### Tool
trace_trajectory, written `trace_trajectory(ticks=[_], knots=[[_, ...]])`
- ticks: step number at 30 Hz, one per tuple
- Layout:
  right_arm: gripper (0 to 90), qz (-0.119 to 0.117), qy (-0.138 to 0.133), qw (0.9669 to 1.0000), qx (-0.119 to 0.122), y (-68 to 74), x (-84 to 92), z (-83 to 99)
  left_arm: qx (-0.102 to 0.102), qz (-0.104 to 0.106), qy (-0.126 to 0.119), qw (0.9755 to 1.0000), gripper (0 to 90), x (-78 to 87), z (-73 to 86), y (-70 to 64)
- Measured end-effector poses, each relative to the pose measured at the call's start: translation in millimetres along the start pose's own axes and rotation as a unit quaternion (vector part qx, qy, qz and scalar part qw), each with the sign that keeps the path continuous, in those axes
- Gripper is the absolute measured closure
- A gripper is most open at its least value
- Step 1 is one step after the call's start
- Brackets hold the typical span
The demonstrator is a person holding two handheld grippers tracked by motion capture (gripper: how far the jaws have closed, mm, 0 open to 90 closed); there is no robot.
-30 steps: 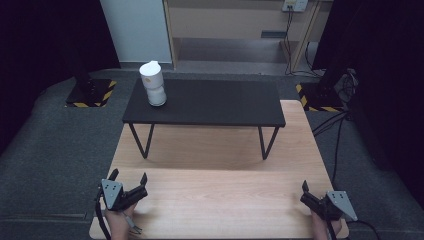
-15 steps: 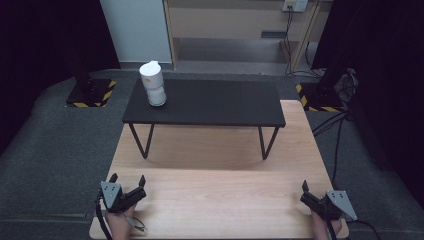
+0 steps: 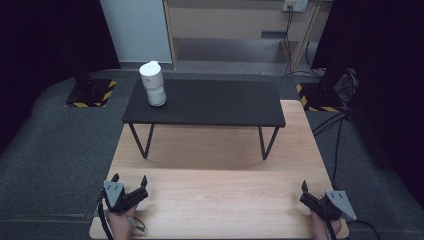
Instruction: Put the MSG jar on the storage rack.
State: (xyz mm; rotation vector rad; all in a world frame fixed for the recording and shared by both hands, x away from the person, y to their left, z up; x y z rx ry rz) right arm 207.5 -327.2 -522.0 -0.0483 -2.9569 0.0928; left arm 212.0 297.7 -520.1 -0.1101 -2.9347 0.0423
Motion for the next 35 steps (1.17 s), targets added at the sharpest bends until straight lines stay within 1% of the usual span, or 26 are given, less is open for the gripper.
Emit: trace_trajectory(ticks=[17,28,35], knots=[[0.6,-0.003,0.003,1.0,0.0,-0.5,-0.3,-0.6,0.003,0.003,0.003,1.0,0.0,-0.1,-0.3,0.3],[0.6,-0.005,0.007,1.0,-0.002,-1.0,-0.5,-1.5,0.011,0.005,0.004,0.9999,0.0,0.3,-0.3,2.1],[0.6,-0.005,0.006,1.0,0.001,-0.5,-0.4,-1.2,0.014,0.005,0.003,0.9999,0.0,0.8,0.0,2.7]])
Point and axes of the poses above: each handheld gripper's, and its own axes: x roughly backward along the jaws, z roughly out of its underside, y roughly to its left, the point moved 4 cm from there along -x, roughly forward along the jaws, and after that the axes turned 1 degree about -y, right-handed, at the moved point
